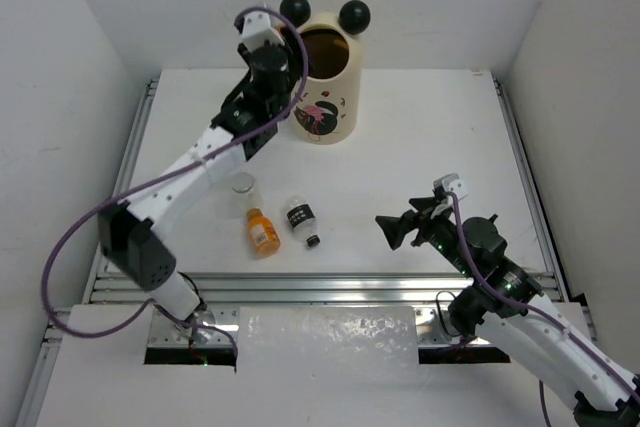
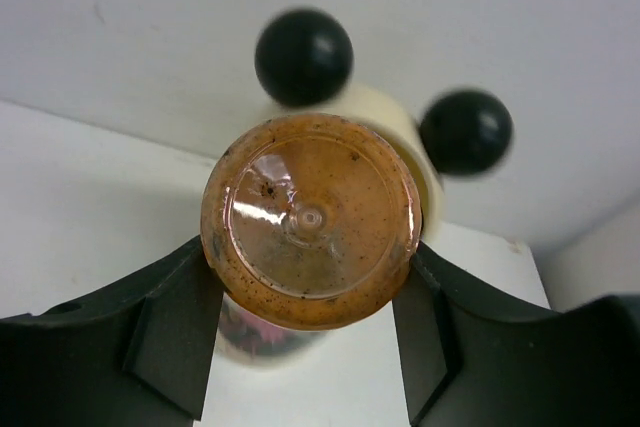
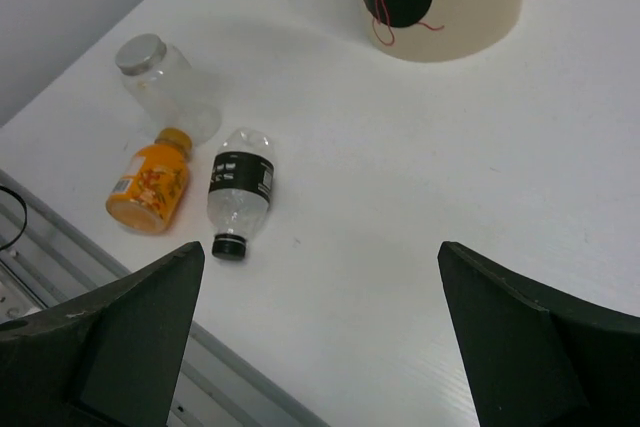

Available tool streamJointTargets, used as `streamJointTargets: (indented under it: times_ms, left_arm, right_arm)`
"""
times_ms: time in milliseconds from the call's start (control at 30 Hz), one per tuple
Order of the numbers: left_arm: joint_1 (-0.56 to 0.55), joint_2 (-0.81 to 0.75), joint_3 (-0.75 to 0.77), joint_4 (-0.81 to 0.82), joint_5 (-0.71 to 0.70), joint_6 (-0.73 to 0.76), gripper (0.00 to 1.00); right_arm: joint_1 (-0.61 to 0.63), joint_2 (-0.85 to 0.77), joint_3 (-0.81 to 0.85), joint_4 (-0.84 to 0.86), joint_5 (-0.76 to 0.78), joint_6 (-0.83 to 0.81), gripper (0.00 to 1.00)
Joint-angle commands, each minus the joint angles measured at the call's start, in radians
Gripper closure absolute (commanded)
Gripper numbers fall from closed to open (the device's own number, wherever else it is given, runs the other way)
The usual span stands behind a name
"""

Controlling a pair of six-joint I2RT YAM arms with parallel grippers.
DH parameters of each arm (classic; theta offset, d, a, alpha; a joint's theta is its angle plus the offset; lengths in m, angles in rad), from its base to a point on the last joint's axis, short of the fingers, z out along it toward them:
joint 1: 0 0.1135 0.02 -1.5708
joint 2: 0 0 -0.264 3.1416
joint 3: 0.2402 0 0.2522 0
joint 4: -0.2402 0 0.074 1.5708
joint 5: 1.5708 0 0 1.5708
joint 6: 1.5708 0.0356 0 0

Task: Put the plastic bottles in the bin

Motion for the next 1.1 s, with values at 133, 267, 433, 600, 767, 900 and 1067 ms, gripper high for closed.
streamJointTargets:
  times_ms: [133, 267, 433, 600, 767, 900, 1067]
  left_arm:
    - [0.126, 0.383, 0.484, 0.001, 0.152, 0.136, 0.77]
    - [0.126, 0.532, 0.664, -0.125, 0.201, 0.13, 0.64]
    - [0.127, 0.491, 0.557, -0.084, 0.215, 0.075, 0.19]
    - [0.126, 0.396, 0.512, -0.123, 0.223, 0.035, 0.0]
    - [0.106, 0.183, 0.465, -0.33, 0.156, -0.046, 0.0]
    - [0.083, -0.133, 0.132, -0.391, 0.23, -0.109, 0.0]
    - [0.078, -0.565, -0.367, -0.39, 0.234, -0.17, 0.0]
  right_arm:
    - [0.001, 0.016, 0.014, -0.015, 0.001, 0.005, 0.01]
    - [0.001, 0.022, 0.034, -0.033, 0.003, -0.019, 0.01]
    - [0.002, 0.051, 0.057, -0.035, -0.002, -0.033, 0.01]
    - [0.001, 0.152, 0.08, 0.007, -0.081, -0.024, 0.01]
    - [0.002, 0.456, 0.168, 0.063, -0.224, -0.001, 0.01]
    - [0.015, 0.808, 0.282, 0.133, -0.273, 0.034, 0.01]
    - [0.07, 1.088, 0.431, 0.2, -0.299, 0.053, 0.01]
